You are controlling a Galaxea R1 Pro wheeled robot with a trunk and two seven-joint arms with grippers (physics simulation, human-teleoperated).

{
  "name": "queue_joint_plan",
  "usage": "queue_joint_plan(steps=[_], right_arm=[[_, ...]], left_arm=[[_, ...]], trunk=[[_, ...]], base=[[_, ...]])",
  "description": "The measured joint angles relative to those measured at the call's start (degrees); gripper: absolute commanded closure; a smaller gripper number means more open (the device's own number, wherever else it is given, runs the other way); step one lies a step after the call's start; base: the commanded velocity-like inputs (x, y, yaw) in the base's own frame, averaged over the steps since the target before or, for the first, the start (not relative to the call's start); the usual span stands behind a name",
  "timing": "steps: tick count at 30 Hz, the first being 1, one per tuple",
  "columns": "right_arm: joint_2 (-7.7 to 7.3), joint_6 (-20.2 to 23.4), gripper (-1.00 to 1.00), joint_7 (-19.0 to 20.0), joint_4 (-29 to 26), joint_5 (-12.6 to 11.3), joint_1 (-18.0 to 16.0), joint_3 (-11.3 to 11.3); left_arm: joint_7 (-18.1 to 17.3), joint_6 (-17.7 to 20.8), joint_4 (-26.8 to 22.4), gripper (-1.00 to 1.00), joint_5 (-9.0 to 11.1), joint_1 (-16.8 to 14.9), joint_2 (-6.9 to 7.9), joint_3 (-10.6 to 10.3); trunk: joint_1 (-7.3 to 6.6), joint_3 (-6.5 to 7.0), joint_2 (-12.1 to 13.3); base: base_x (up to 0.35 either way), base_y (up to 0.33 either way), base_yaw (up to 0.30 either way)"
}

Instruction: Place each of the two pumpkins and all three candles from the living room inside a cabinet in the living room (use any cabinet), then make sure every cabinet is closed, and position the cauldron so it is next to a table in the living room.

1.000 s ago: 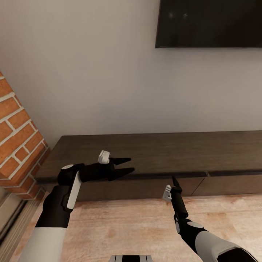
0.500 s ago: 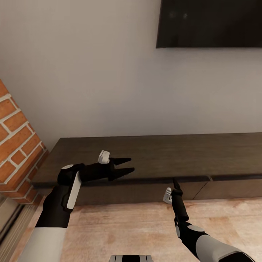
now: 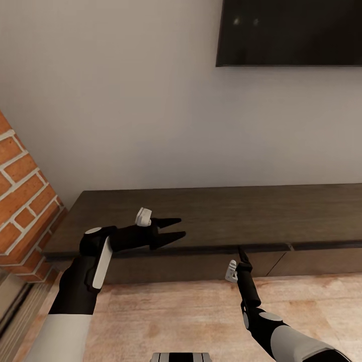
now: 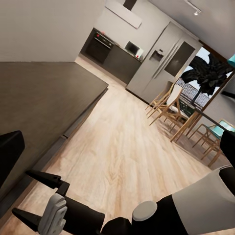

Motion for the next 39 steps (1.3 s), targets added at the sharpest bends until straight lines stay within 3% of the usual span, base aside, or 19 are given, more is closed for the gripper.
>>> queue_joint_plan(steps=[39], right_arm=[[-0.04, -0.3, 1.0, -0.2, -0.7, 0.1, 0.2, -0.4]], left_arm=[[0.0, 0.0, 0.0, -1.0, 0.0, 0.0, 0.0, 0.0]], trunk=[[0.0, 0.0, 0.0]], base=[[0.0, 0.0, 0.0]])
